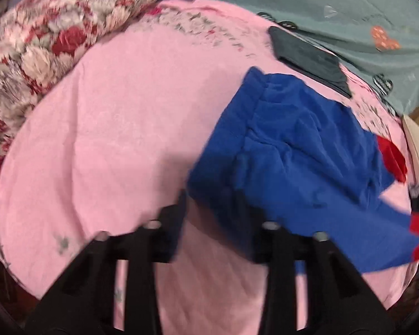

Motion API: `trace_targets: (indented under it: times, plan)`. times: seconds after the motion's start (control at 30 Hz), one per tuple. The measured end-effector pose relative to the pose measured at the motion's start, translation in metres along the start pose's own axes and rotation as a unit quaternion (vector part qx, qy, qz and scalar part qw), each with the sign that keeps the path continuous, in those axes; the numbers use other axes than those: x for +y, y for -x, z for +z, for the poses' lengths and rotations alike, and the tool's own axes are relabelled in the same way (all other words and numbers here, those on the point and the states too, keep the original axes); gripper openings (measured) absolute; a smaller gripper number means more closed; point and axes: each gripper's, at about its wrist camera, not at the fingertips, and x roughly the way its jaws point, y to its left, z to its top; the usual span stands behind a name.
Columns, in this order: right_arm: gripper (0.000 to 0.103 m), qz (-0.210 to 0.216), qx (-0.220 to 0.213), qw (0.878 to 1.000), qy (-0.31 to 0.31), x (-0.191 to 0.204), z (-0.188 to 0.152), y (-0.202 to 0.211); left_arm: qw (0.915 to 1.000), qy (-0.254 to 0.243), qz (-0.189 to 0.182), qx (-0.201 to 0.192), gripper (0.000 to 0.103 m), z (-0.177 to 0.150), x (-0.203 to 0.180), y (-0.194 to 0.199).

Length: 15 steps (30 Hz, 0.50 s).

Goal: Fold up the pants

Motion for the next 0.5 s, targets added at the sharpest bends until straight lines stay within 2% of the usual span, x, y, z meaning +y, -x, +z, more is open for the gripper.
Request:
trace_targets:
  times: [0.03,0.07,0.1,0.13,0.17,0.2,0.27,0.3,0.33,0.4,0.43,0.5]
  plan:
    - [0.033,0.001,0.046,0.999,0.006,-0.012,0.001,-0.014,0.9997,-0.009,0.021,-0.005,0.064,-0.008,-0.004,0.005]
    - [0.040,-0.004,0.097,0.995,0.021,-0.020,-0.003,-0.035,0.9995,-0.011,0.029,-0.007,0.065,-0.012,-0.004,0.008]
    - [0.049,-0.012,0.125,0.992,0.030,-0.025,-0.008,-0.050,0.9996,-0.011,0.028,-0.004,0.065,-0.014,-0.003,0.009]
    - [0.049,-0.039,0.148,0.988,0.033,-0.032,-0.014,-0.066,0.9996,-0.008,0.028,-0.004,0.065,-0.013,-0.001,0.010]
    - [0.050,-0.065,0.148,0.986,0.023,-0.037,-0.018,-0.070,0.9994,-0.002,0.033,-0.008,0.065,-0.011,0.003,0.011]
    - [0.051,-0.072,0.138,0.988,0.011,-0.039,-0.019,-0.067,0.9993,0.003,0.037,-0.010,0.066,-0.008,0.007,0.012]
    - [0.055,-0.097,0.082,0.992,-0.026,-0.036,-0.014,-0.045,0.9993,0.006,0.037,-0.008,0.070,-0.001,0.010,0.008]
    - [0.067,-0.080,0.042,0.995,-0.033,-0.024,-0.007,-0.028,0.9991,-0.001,0.042,-0.006,0.072,0.002,0.009,0.004]
    - [0.080,-0.045,0.018,0.998,-0.032,-0.010,0.001,-0.018,0.9989,-0.007,0.045,0.000,0.072,0.003,0.006,-0.001]
    - [0.081,0.078,-0.004,0.997,-0.013,0.037,0.020,-0.005,0.9989,-0.020,0.040,0.013,0.072,0.002,-0.005,-0.014]
    - [0.081,0.165,0.001,0.986,0.012,0.075,0.034,-0.003,0.9986,-0.026,0.043,0.014,0.072,-0.001,-0.011,-0.018]
    - [0.081,0.266,0.018,0.962,0.061,0.148,0.055,-0.003,0.9989,-0.026,0.039,0.012,0.072,-0.006,-0.019,-0.022]
